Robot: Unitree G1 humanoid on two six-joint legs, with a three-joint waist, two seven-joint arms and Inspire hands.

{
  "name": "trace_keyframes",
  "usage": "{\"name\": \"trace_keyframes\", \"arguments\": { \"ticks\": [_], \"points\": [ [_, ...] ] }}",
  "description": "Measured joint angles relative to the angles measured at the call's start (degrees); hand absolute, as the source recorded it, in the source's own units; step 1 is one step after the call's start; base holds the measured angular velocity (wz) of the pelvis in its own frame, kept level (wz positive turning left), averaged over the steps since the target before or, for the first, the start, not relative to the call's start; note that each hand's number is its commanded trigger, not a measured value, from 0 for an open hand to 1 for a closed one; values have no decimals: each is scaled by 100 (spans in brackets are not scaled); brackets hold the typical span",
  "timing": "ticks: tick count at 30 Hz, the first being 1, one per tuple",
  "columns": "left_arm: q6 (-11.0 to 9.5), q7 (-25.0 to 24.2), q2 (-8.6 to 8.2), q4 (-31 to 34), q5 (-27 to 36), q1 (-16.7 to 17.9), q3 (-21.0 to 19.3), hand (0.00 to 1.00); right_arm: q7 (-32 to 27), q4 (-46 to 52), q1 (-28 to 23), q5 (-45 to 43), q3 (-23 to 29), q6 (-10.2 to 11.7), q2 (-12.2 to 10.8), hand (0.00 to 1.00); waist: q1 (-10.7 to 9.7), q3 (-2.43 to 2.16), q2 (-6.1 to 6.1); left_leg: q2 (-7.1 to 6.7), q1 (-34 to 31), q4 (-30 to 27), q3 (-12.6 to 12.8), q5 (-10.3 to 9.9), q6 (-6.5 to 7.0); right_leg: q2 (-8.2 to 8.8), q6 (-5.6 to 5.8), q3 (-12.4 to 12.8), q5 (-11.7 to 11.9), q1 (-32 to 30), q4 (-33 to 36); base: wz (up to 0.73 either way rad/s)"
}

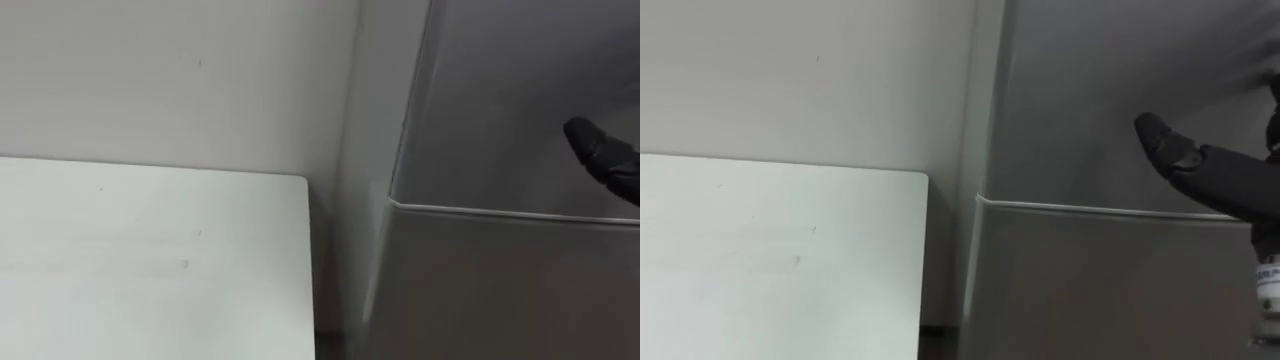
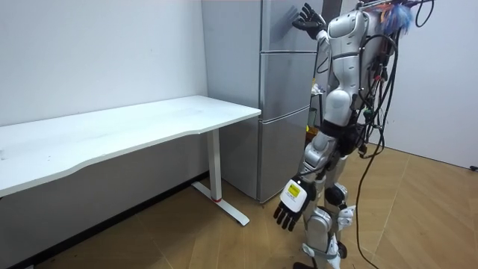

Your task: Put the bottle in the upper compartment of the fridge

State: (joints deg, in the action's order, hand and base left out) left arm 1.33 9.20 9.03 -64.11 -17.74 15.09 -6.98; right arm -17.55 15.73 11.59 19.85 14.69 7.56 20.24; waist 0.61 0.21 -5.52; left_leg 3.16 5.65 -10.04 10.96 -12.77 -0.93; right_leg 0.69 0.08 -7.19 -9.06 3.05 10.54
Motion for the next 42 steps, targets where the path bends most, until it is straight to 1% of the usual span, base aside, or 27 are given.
{"name": "trace_keyframes", "arguments": {
  "ticks": [2,4,8,11,13,15,17,19,21,23,25,26,27,28,30,35,37,39,41,42],
  "points": [
    [30,-39,56,-2,4,-1,58,0,-2,-142,61,-4,-68,30,6,0,-6,-4,-15,0,1,-4,3,0,0,0,-1,6,0,6,4,0],
    [128,-100,90,-1,3,-17,115,0,-8,-297,166,24,-137,45,6,0,-19,-1,-13,-1,0,-1,7,0,1,3,-8,13,6,15,7,0],
    [247,-124,87,4,1,-11,163,0,7,-570,289,27,-205,60,8,0,-19,0,-25,0,2,-3,7,16,3,3,-20,12,20,17,12,0],
    [311,-192,75,23,2,-57,182,0,11,-902,425,32,-273,178,12,0,-15,6,-50,2,2,-40,12,24,3,3,-27,17,43,-4,12,-1],
    [345,-275,76,18,-46,-103,237,0,38,-1298,637,30,-315,291,12,0,-15,9,-47,1,-8,-81,20,31,17,14,-28,15,69,13,14,-2],
    [371,-339,83,22,-79,-139,266,0,42,-1576,842,16,-349,307,12,0,-29,11,-55,-3,-37,-103,20,47,33,35,-24,-15,92,-5,12,0],
    [378,-381,83,27,-233,-196,262,0,49,-1829,1008,-4,-332,313,18,0,-33,14,-69,-4,-103,-152,5,65,49,50,9,-49,115,-29,4,5],
    [428,-456,87,160,-315,-182,253,0,55,-2218,1213,-14,-329,337,39,0,-9,4,-101,-20,-135,-168,-11,114,64,73,44,-62,142,-97,20,4],
    [461,-486,87,240,-315,-166,254,0,55,-2477,1364,-8,-327,340,73,0,0,6,-116,-37,-162,-168,-27,150,57,91,52,-69,187,-120,15,2],
    [483,-518,87,254,-318,-156,255,0,64,-2742,1483,9,-336,338,191,0,26,3,-119,-57,-178,-177,-48,184,75,109,61,-74,226,-129,12,2],
    [528,-603,87,373,-319,-115,252,0,71,-3031,1571,21,-332,300,416,0,133,-11,-134,-90,-220,-182,-88,229,103,128,65,-72,277,-170,13,0],
    [539,-611,88,409,-319,-90,252,0,71,-3105,1602,21,-339,288,455,0,141,-20,-142,-91,-229,-182,-92,243,109,131,67,-72,289,-179,13,0],
    [572,-630,95,447,-317,-63,253,0,71,-3188,1656,24,-343,219,482,0,153,-32,-157,-94,-240,-182,-111,262,114,132,62,-75,315,-187,12,4],
    [589,-650,106,447,-317,-52,253,0,72,-3275,1702,15,-350,178,482,0,149,-47,-176,-102,-249,-183,-172,283,118,131,59,-86,325,-186,12,6],
    [591,-689,106,447,-318,-54,253,0,73,-3312,1729,18,-337,112,483,0,146,-58,-190,-118,-268,-192,-200,304,112,125,49,-92,336,-185,9,9],
    [569,-744,104,443,-307,-13,242,0,101,-3287,1753,521,-316,114,511,0,146,-66,-132,-98,-318,-267,-244,304,107,103,38,-101,350,-180,5,4],
    [568,-739,104,443,-308,0,242,0,95,-3261,1753,672,-316,115,574,0,134,-68,-88,-99,-317,-266,-247,305,106,107,38,-119,349,-178,4,0],
    [566,-695,108,445,-308,-1,197,0,16,-3190,1753,906,-317,107,653,0,134,-60,-34,-99,-305,-252,-250,305,105,107,35,-129,346,-160,-1,0],
    [547,-653,108,448,-309,0,132,0,-71,-3135,1748,963,-299,94,676,0,87,-58,-10,-99,-300,-235,-257,304,103,108,28,-145,340,-158,-5,2],
    [519,-593,104,449,-307,8,136,0,-130,-3051,1739,969,-246,33,676,0,53,-57,4,-103,-298,-215,-270,307,102,108,26,-158,337,-114,-17,12]
  ]
}}
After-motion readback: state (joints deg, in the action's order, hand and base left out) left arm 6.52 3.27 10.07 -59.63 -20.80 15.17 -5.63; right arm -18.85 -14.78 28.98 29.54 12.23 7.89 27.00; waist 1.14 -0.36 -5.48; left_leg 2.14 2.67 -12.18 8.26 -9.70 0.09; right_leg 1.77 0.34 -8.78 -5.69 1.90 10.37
